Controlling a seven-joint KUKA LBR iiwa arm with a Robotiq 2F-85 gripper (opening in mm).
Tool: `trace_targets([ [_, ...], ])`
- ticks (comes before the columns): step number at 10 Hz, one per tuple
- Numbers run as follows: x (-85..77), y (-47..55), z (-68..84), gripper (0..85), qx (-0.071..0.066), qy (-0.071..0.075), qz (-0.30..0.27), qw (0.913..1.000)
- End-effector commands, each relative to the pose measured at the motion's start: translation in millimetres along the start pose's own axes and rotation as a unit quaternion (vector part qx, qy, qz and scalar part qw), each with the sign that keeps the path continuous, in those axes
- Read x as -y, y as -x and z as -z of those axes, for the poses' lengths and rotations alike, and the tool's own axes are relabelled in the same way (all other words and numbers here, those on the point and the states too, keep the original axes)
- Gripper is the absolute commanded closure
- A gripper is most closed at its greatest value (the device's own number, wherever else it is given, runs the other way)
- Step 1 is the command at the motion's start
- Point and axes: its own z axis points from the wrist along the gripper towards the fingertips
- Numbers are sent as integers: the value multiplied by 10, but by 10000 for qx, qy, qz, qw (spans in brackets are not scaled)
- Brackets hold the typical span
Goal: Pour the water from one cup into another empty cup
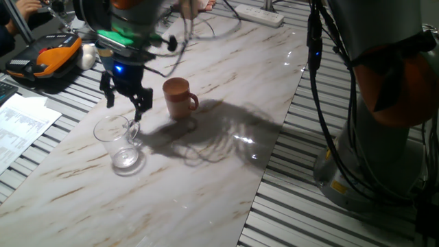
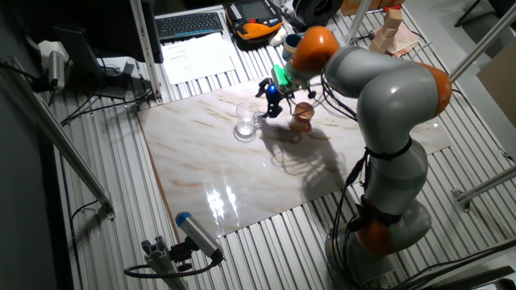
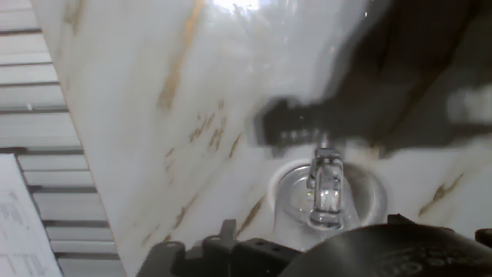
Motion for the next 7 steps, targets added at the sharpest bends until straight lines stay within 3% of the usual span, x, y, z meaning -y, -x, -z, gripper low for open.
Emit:
trace_targets([
  [1,-39,-12,84,0,-166,-48,47,9998],
  [2,-87,-9,158,170,-301,-95,89,9995],
  [3,-128,10,222,170,-474,-151,153,9986],
  [4,-153,27,272,340,-568,-269,291,9976],
  [5,-179,32,337,340,-653,-454,461,9958],
  [6,-204,26,410,680,-684,-693,722,9926],
  [7,-236,14,478,850,-774,-880,916,9889],
])
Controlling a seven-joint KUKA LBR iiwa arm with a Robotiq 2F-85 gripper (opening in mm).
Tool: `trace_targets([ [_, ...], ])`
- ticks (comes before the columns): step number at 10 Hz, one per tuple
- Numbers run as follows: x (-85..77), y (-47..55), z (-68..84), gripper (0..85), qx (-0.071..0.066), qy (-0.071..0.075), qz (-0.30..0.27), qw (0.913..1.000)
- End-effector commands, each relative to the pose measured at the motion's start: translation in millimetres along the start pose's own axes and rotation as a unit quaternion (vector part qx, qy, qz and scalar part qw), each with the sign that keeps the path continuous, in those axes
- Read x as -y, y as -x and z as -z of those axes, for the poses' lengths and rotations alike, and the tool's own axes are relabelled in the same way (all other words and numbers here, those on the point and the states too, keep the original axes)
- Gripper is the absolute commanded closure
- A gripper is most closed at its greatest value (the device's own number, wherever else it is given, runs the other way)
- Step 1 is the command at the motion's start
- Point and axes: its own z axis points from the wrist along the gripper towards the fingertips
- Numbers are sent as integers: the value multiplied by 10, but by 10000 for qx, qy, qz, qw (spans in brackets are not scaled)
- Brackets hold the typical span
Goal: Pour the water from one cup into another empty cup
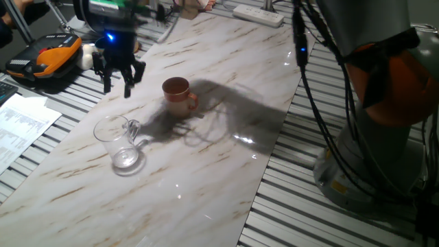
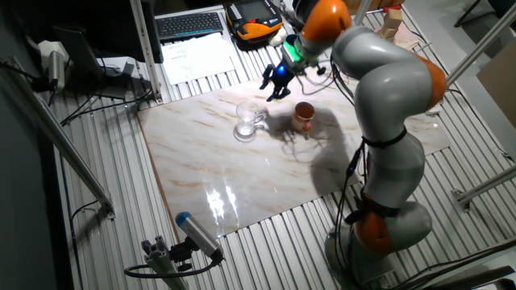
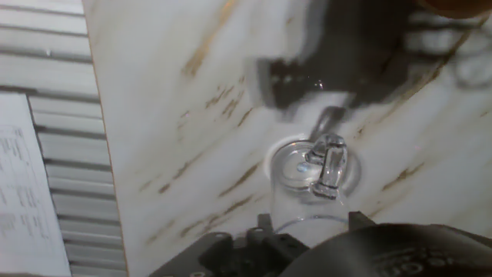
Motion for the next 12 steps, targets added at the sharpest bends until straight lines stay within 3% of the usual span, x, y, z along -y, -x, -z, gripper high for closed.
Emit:
trace_targets([
  [1,-10,-13,23,850,-26,-124,196,9997],
  [3,-10,-40,38,850,52,-108,213,9997],
  [5,13,-70,64,850,246,1,225,9994],
  [7,36,-107,100,850,430,-41,276,9987],
  [9,71,-154,141,850,717,-156,347,9967],
  [10,95,-156,155,850,980,-274,479,9937],
  [11,113,-156,170,850,1090,-318,523,9922],
  [12,124,-165,187,850,1307,-504,641,9881],
])
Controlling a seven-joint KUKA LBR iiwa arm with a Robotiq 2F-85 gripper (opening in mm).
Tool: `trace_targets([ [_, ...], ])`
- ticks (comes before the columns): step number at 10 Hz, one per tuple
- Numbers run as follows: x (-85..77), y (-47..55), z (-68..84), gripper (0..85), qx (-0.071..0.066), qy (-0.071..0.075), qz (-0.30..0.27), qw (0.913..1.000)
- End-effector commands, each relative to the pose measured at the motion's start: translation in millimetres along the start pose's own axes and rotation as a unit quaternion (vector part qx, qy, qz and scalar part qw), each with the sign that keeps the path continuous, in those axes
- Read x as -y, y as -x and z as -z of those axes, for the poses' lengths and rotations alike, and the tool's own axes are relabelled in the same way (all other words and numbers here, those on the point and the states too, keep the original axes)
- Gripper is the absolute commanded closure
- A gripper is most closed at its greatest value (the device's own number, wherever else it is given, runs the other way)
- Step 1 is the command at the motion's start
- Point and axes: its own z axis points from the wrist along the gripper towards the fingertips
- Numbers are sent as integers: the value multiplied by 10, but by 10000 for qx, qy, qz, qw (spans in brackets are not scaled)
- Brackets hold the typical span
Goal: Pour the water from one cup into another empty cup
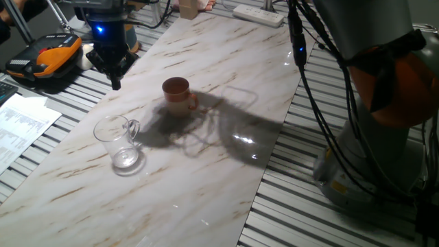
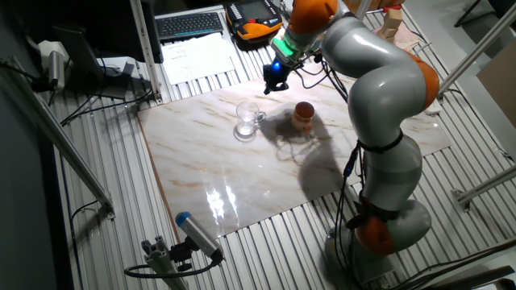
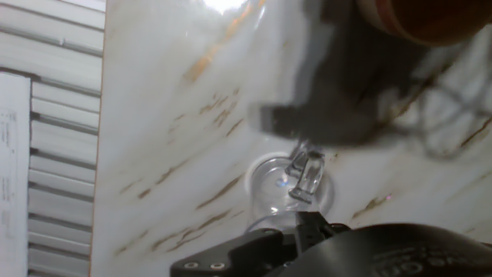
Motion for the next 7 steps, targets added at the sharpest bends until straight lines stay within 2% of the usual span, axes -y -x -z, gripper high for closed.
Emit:
trace_targets([
  [1,8,-8,5,850,123,-52,42,9999],
  [2,23,-15,21,850,290,-160,133,9994],
  [3,36,-27,36,850,366,-225,182,9989],
  [4,54,-31,54,850,369,-234,219,9988],
  [5,92,-24,91,850,253,-107,255,9993],
  [6,125,-21,137,850,214,-39,317,9993],
  [7,139,-33,153,850,344,-118,374,9986],
])
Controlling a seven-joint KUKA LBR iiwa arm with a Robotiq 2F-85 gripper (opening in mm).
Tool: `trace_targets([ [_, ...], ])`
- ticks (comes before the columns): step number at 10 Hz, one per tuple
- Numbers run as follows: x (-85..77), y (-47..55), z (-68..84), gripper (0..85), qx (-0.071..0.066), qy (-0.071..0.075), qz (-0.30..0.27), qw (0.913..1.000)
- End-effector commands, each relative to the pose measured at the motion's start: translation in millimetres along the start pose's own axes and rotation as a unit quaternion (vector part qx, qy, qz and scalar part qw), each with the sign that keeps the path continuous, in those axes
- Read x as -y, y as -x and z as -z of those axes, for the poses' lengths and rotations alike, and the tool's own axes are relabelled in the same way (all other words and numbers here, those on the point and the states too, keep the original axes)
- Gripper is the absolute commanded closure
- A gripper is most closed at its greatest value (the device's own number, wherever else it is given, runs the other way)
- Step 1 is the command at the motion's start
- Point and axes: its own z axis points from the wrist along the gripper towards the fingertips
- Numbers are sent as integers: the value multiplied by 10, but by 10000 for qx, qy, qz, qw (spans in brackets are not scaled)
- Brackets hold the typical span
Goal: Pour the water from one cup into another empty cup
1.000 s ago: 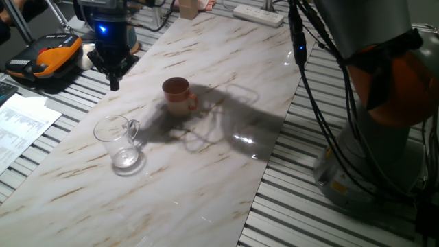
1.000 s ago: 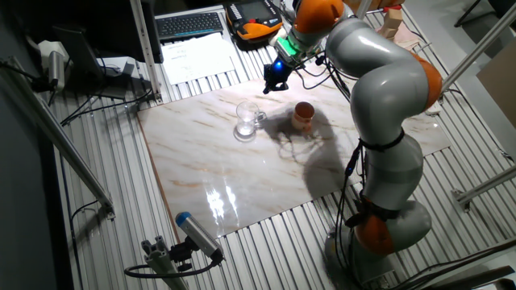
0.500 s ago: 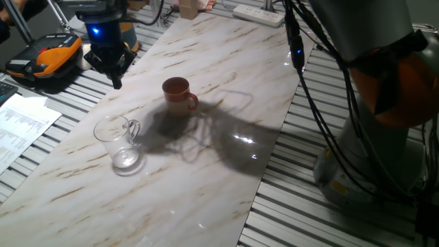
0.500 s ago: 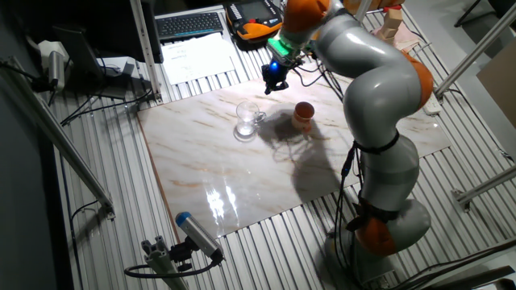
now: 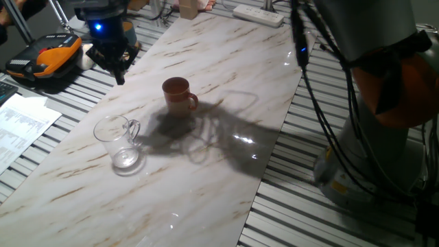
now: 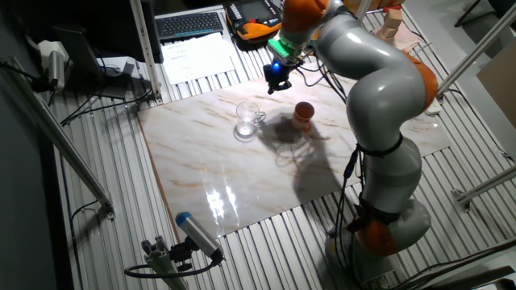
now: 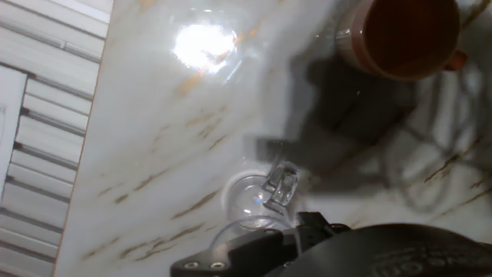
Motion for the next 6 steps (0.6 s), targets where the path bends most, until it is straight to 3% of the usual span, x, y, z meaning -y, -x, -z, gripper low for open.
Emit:
trace_targets([
  [1,-1,-4,5,850,72,-37,31,10000],
  [2,-5,-2,5,850,140,-80,96,9998],
  [4,-5,-2,6,850,408,-296,294,9983],
  [6,-2,-6,9,850,460,-113,406,9980],
])
